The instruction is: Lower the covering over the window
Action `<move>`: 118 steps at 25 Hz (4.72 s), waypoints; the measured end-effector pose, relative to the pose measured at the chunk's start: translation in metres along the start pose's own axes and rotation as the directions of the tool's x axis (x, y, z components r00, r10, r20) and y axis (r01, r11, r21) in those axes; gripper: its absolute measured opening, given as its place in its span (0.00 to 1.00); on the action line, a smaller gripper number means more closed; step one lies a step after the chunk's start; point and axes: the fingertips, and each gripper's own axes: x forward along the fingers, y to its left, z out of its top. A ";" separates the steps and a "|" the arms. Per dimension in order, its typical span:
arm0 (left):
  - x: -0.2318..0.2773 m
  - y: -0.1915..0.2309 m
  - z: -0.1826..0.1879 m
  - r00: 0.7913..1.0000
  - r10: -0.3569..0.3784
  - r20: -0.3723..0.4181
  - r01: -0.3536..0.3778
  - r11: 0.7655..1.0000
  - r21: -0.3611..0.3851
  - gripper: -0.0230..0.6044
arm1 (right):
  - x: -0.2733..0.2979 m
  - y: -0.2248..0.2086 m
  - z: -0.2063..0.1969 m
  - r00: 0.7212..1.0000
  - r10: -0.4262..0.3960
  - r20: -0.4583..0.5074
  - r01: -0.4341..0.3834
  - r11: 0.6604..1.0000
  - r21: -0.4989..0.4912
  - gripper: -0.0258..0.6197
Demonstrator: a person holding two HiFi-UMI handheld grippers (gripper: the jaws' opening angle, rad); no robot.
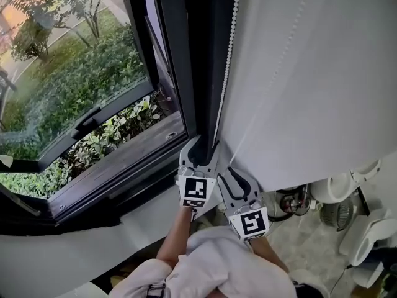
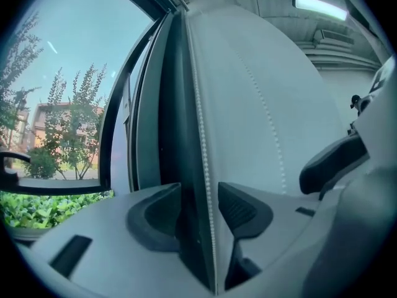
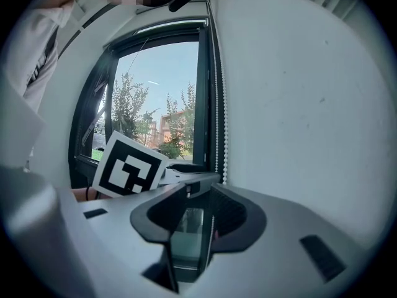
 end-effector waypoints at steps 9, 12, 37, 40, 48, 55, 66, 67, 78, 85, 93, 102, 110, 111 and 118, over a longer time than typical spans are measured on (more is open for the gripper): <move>0.012 0.002 -0.001 0.999 0.033 -0.002 -0.033 0.999 0.026 0.34 | -0.001 -0.001 0.003 0.999 0.004 0.034 -0.004 1.000 0.003 0.22; 0.013 0.006 -0.003 0.997 0.076 -0.011 -0.076 0.997 0.034 0.33 | -0.003 -0.002 -0.002 1.000 -0.003 0.010 0.003 1.000 0.014 0.21; -0.041 -0.006 -0.010 1.000 0.001 -0.023 -0.003 0.997 -0.071 0.06 | -0.027 0.013 0.027 0.996 0.035 0.079 -0.032 0.999 -0.029 0.20; -0.052 -0.012 -0.016 0.999 -0.006 -0.038 0.003 0.997 -0.073 0.06 | -0.029 0.016 0.042 0.991 0.062 0.117 -0.057 0.998 -0.039 0.15; -0.076 -0.027 -0.021 0.999 -0.018 -0.049 0.015 0.998 -0.068 0.06 | -0.016 0.033 0.093 0.967 0.148 0.210 -0.137 0.988 -0.069 0.16; -0.091 -0.040 -0.022 0.998 -0.046 -0.039 0.042 0.993 -0.107 0.06 | 0.002 0.035 0.116 0.959 0.188 0.211 -0.167 0.980 -0.111 0.17; -0.106 -0.048 -0.023 0.996 -0.081 -0.034 0.076 0.988 -0.131 0.06 | 0.006 0.045 0.131 0.937 0.241 0.252 -0.229 0.970 -0.078 0.04; -0.108 -0.047 -0.024 0.996 -0.081 -0.034 0.075 0.988 -0.135 0.06 | 0.005 0.046 0.130 0.936 0.242 0.257 -0.233 0.970 -0.063 0.04; -0.121 -0.057 -0.060 0.989 -0.114 -0.098 0.094 0.978 -0.186 0.06 | 0.004 0.058 0.094 0.946 0.230 0.227 -0.236 0.972 0.001 0.04; -0.132 -0.066 -0.086 0.980 -0.140 -0.138 0.112 0.974 -0.197 0.06 | 0.007 0.062 0.069 0.951 0.230 0.205 -0.238 0.971 0.018 0.04; -0.150 -0.072 -0.118 0.969 -0.135 -0.206 0.088 0.972 -0.219 0.06 | 0.011 0.065 0.025 0.965 0.233 0.117 -0.240 0.969 0.051 0.04; -0.164 -0.069 -0.119 0.970 -0.120 -0.212 0.076 0.976 -0.204 0.08 | 0.010 0.071 -0.013 0.969 0.244 0.042 -0.247 0.965 0.088 0.04; -0.176 -0.054 -0.072 0.987 -0.111 -0.120 0.083 0.973 -0.213 0.20 | 0.006 0.072 -0.037 0.970 0.243 0.010 -0.242 0.963 0.118 0.04; -0.178 -0.053 -0.064 0.988 -0.110 -0.105 0.086 0.975 -0.207 0.20 | 0.006 0.071 -0.037 0.970 0.241 0.012 -0.241 0.963 0.119 0.04; -0.180 -0.046 0.012 0.991 -0.132 0.028 0.135 0.982 -0.133 0.20 | 0.002 0.075 -0.037 0.970 0.242 0.021 -0.242 0.962 0.124 0.04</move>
